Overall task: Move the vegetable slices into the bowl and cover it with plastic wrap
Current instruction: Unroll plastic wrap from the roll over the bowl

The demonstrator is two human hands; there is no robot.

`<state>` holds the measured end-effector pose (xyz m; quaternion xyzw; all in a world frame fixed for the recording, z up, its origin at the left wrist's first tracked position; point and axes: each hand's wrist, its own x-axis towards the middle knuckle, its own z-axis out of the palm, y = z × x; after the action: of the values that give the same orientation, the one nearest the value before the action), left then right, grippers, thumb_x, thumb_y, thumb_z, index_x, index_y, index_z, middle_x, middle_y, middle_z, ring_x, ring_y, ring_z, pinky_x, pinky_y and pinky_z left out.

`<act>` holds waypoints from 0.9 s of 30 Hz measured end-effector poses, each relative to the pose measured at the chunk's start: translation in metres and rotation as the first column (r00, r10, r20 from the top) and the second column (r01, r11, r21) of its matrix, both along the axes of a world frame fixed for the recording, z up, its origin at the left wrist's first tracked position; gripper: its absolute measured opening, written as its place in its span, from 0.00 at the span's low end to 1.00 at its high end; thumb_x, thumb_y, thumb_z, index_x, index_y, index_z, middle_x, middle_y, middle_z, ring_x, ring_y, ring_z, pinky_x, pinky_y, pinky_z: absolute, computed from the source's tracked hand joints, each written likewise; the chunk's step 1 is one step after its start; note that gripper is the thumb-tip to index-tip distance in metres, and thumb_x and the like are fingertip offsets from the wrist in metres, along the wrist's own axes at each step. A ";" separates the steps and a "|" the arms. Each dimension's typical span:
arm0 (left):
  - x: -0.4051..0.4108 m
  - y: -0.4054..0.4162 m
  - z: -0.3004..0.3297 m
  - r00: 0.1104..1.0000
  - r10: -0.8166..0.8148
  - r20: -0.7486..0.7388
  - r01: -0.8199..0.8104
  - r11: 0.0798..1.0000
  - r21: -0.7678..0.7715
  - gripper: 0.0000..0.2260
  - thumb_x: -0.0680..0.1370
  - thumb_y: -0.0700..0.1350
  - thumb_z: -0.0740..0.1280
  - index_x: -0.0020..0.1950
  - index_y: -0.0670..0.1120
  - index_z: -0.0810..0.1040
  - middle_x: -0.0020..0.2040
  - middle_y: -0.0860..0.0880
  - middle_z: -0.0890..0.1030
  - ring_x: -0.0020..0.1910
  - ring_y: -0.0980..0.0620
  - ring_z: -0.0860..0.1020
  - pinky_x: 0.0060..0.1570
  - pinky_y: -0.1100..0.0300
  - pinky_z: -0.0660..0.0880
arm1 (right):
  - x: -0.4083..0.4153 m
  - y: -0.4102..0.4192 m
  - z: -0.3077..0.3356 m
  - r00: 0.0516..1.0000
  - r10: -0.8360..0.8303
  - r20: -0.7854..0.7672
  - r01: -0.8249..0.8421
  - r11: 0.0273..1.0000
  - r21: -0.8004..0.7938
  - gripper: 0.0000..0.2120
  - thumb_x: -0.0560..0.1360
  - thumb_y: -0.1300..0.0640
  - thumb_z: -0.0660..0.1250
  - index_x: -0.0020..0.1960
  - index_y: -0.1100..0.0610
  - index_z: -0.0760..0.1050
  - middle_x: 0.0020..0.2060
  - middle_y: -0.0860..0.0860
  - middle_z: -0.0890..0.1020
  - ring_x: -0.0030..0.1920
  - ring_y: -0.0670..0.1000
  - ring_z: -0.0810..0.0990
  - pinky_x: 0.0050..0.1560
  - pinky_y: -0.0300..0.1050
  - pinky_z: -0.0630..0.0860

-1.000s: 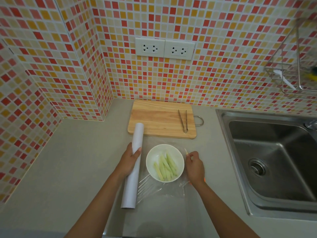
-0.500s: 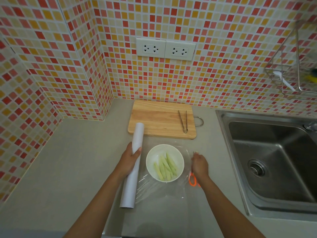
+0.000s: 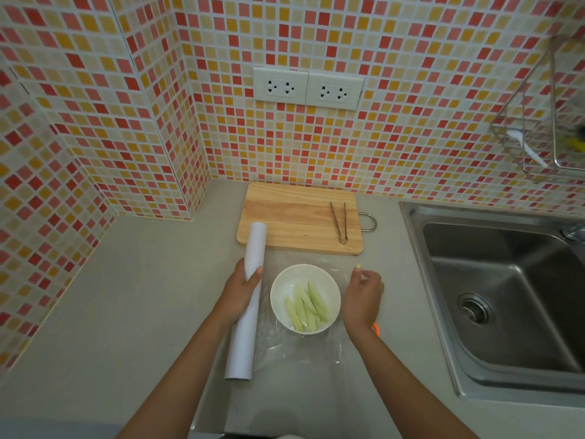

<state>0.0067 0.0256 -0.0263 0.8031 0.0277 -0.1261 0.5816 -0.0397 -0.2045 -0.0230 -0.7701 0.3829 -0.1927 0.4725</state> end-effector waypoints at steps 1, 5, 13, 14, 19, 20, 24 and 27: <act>0.000 0.000 0.000 1.000 0.000 0.001 0.000 1.000 -0.003 0.21 0.81 0.53 0.60 0.71 0.48 0.65 0.61 0.50 0.75 0.57 0.51 0.75 0.55 0.58 0.69 | 0.000 -0.004 -0.003 0.995 -0.003 -0.096 0.008 0.999 0.053 0.21 0.79 0.41 0.55 0.57 0.58 0.70 0.50 0.53 0.77 0.46 0.55 0.76 0.45 0.47 0.71; 0.000 -0.002 0.001 1.000 -0.005 0.000 0.005 1.000 -0.009 0.20 0.81 0.53 0.60 0.71 0.48 0.66 0.60 0.49 0.75 0.58 0.50 0.75 0.55 0.57 0.69 | 0.001 -0.010 -0.014 0.978 0.068 -0.199 -0.027 0.979 0.202 0.20 0.79 0.43 0.57 0.52 0.60 0.73 0.45 0.55 0.80 0.47 0.59 0.78 0.48 0.51 0.74; -0.001 -0.001 0.001 1.000 0.015 -0.002 -0.015 1.000 -0.024 0.19 0.81 0.53 0.61 0.70 0.50 0.66 0.59 0.52 0.75 0.55 0.54 0.75 0.50 0.62 0.69 | 0.005 -0.012 -0.011 0.986 0.161 -0.054 -0.154 0.982 0.113 0.07 0.78 0.61 0.62 0.41 0.61 0.72 0.33 0.50 0.75 0.38 0.53 0.74 0.39 0.42 0.66; -0.002 0.000 0.001 1.000 0.021 -0.004 -0.021 0.999 -0.032 0.19 0.80 0.53 0.61 0.70 0.51 0.66 0.59 0.53 0.75 0.54 0.55 0.75 0.48 0.64 0.69 | 0.005 -0.014 -0.012 0.986 0.157 -0.056 -0.150 0.982 0.115 0.07 0.78 0.61 0.62 0.42 0.61 0.73 0.34 0.51 0.75 0.38 0.53 0.74 0.39 0.42 0.66; -0.007 -0.002 -0.004 0.999 0.032 -0.014 -0.033 0.998 -0.050 0.20 0.81 0.53 0.61 0.71 0.49 0.66 0.61 0.52 0.75 0.57 0.53 0.75 0.52 0.61 0.68 | 0.005 -0.015 -0.023 0.967 0.207 -0.148 -0.177 0.965 0.195 0.09 0.77 0.58 0.62 0.49 0.64 0.75 0.41 0.54 0.79 0.43 0.55 0.77 0.45 0.47 0.73; -0.008 -0.002 -0.004 0.999 0.031 -0.011 -0.032 0.998 -0.049 0.20 0.81 0.53 0.61 0.71 0.49 0.66 0.60 0.52 0.75 0.57 0.53 0.75 0.52 0.62 0.68 | 0.006 -0.014 -0.025 0.964 0.207 -0.164 -0.166 0.958 0.234 0.09 0.77 0.58 0.62 0.50 0.63 0.76 0.42 0.54 0.79 0.44 0.56 0.78 0.48 0.49 0.74; -0.007 -0.002 -0.003 0.999 0.036 -0.007 -0.037 0.998 -0.052 0.20 0.81 0.53 0.61 0.71 0.49 0.65 0.60 0.53 0.75 0.57 0.54 0.74 0.53 0.61 0.68 | 0.006 -0.014 -0.023 0.967 0.205 -0.152 -0.129 0.906 0.404 0.08 0.74 0.60 0.59 0.38 0.60 0.73 0.34 0.54 0.76 0.35 0.54 0.73 0.36 0.46 0.71; -0.007 -0.002 -0.005 0.999 0.039 -0.007 -0.039 0.998 -0.051 0.20 0.80 0.53 0.61 0.71 0.48 0.66 0.60 0.52 0.75 0.57 0.52 0.75 0.53 0.61 0.68 | 0.005 -0.018 -0.018 0.985 0.150 -0.083 -0.074 0.810 0.582 0.12 0.75 0.61 0.58 0.33 0.58 0.70 0.23 0.51 0.72 0.26 0.52 0.68 0.25 0.39 0.65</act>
<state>-0.0005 0.0241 -0.0310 0.7869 0.0418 -0.1180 0.6042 -0.0342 -0.2226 -0.0411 -0.6226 0.4059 0.0092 0.6690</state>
